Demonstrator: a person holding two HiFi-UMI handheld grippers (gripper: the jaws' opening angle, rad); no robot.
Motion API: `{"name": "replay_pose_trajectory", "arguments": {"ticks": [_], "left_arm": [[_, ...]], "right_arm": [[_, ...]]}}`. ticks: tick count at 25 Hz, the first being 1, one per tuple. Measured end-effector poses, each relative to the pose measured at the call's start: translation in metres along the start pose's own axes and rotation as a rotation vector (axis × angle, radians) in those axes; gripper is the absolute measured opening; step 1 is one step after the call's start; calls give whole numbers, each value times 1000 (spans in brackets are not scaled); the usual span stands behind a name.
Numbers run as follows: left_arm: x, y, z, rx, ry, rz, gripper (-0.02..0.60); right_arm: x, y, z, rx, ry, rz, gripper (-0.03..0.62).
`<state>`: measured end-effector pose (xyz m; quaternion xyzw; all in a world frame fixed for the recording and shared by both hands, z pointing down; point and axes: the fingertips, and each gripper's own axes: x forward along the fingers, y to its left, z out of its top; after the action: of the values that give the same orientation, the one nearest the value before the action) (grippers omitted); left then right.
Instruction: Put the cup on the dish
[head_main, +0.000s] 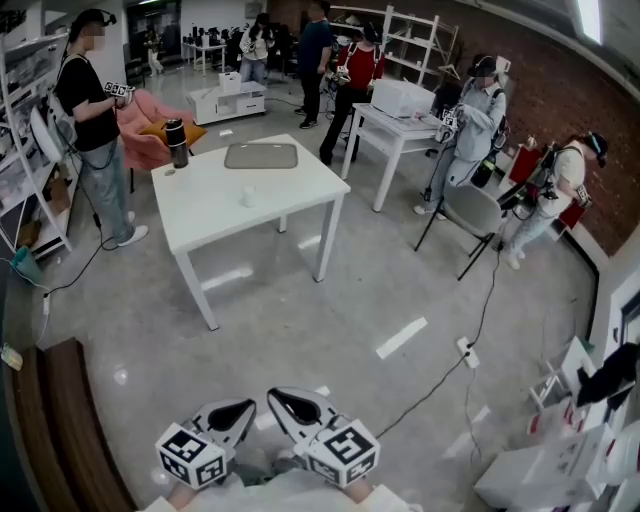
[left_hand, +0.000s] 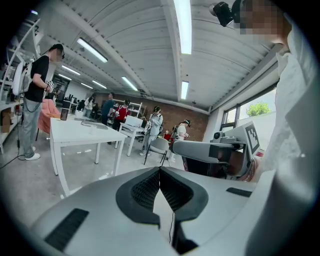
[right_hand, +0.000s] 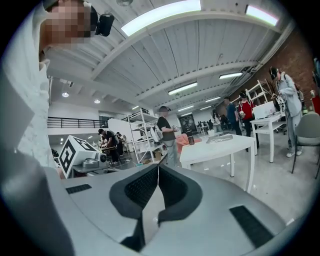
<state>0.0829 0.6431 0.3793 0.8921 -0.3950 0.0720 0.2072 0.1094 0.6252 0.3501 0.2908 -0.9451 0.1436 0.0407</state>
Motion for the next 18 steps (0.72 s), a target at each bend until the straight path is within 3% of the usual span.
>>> {"name": "replay_pose_trajectory", "arguments": {"ticks": [7,18], "left_arm": [[18,-4,-8,-31,0,6,9],[67,73,28,-38,-9,15,9]], "right_arm": [[-12,-26,-6,27,-3,-31,14],[55,-79,13,10,21,-42,15]]}}
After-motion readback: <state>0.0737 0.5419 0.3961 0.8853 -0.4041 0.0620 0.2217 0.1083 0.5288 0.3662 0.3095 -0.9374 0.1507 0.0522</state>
